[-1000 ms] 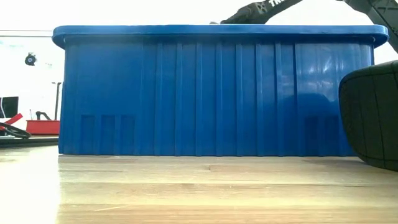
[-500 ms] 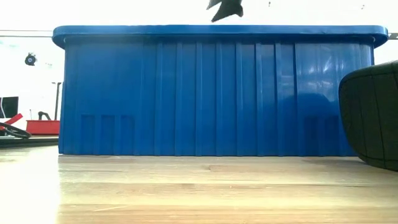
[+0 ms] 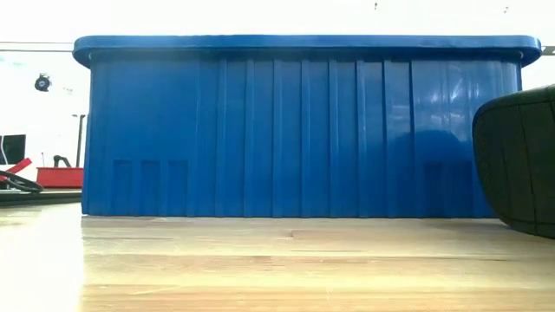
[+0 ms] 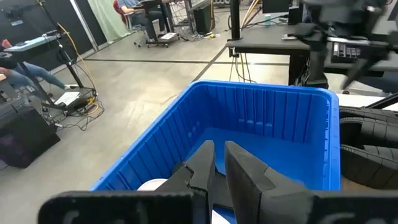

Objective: Pick and place slides into bin
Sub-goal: Put the black slipper into the blue container

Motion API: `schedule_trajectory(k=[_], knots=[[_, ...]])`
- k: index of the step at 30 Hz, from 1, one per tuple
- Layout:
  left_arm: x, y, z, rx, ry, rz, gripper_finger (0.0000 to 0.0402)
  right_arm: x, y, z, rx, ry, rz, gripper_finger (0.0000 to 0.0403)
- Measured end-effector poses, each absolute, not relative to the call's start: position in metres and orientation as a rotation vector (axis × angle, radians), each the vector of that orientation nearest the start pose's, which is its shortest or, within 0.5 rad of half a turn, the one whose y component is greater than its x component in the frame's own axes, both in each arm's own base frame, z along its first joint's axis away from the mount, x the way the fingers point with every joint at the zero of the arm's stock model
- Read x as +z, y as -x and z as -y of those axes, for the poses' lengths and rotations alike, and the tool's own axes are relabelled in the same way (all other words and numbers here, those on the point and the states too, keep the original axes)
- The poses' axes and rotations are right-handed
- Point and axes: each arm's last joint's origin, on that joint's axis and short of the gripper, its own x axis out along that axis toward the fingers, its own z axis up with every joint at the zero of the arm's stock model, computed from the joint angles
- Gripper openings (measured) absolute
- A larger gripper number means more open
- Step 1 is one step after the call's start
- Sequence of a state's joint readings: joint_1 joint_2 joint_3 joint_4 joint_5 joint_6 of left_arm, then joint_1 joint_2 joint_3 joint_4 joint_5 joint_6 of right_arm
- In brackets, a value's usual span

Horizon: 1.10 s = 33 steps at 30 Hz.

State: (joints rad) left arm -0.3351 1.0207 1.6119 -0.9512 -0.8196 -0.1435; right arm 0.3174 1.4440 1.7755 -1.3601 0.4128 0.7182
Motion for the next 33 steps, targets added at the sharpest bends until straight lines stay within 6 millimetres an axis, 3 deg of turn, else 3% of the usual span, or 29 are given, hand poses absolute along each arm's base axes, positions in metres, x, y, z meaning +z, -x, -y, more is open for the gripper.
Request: schedule_trajectory(k=[8,22,27,33], knots=[[0.481,-0.143,0.027,0.500,-0.073,-0.291,0.0022,0.375,-0.215,-0.119,-0.456,-0.363,-1.004,0.0260],[0.472,-0.166,0.035,0.502,-0.104,-0.344,0.0022,0.333,-0.172,-0.184,-0.349,-0.367,-1.085,0.0260],[0.468,-0.174,0.038,0.503,-0.118,-0.365,0.0022,0.306,-0.164,-0.204,-0.298,-0.422,-1.055,0.0259],[0.464,-0.184,0.042,0.503,-0.133,-0.388,0.0022,0.270,-0.169,-0.220,-0.258,-0.422,-1.018,0.0247]])
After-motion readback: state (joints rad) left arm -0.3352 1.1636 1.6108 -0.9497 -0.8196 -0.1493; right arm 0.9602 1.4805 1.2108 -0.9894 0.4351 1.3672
